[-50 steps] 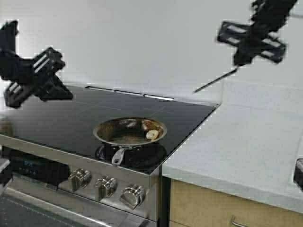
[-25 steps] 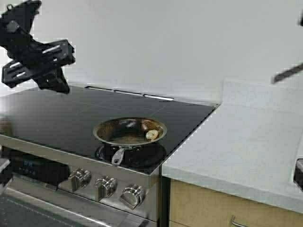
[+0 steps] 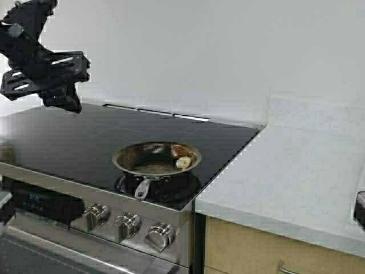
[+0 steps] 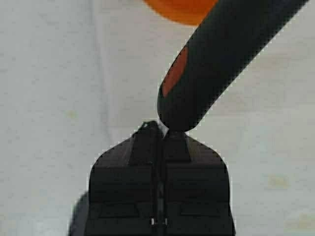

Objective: Add oil to the pan and cook the shrimp and serve it

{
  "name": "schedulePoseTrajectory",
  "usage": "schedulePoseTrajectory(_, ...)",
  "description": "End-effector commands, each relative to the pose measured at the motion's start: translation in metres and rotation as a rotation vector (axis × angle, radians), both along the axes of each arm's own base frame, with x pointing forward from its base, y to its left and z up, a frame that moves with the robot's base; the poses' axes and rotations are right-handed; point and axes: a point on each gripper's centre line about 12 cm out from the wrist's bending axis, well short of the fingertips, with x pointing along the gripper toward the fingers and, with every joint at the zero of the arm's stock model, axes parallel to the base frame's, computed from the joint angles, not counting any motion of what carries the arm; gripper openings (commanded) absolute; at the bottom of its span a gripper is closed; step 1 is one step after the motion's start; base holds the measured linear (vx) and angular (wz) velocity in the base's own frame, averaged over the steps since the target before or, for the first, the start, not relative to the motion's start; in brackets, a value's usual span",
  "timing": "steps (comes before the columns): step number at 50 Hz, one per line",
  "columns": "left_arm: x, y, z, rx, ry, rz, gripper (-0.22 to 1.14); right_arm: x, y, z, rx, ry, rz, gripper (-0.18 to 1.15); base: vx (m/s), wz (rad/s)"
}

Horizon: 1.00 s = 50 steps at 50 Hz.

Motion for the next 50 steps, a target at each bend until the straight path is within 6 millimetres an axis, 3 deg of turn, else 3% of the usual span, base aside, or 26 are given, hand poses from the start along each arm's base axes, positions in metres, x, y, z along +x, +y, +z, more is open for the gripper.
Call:
schedulePoseTrajectory(1,0.004,-0.001,0.006,-0.013,-0.021,0.008,0.06,-0.004,-0.017,-0.005,-0.006,0.023,-0.02,0.07,0.0,0.0)
schedulePoseTrajectory(12,0.003,-0.001,0.006,-0.013,-0.021,0.008,0.06,-0.02,-0.03,-0.056,0.068,0.156,-0.045,0.07,0.0,0.0)
schedulePoseTrajectory(18,0.003,-0.001,0.006,-0.013,-0.019,0.008,0.06,-0.022,-0.035,-0.073,0.112,0.2,-0.06,0.07,0.0,0.0)
schedulePoseTrajectory(37,0.004,-0.001,0.006,-0.012,-0.021,0.008,0.06,-0.019,-0.045,-0.098,0.181,0.264,-0.045,0.07,0.0,0.0)
schedulePoseTrajectory(50,0.004,-0.001,0.006,-0.012,-0.02,0.008,0.06,-0.024,-0.04,-0.128,0.229,0.335,-0.021,0.07,0.0,0.0)
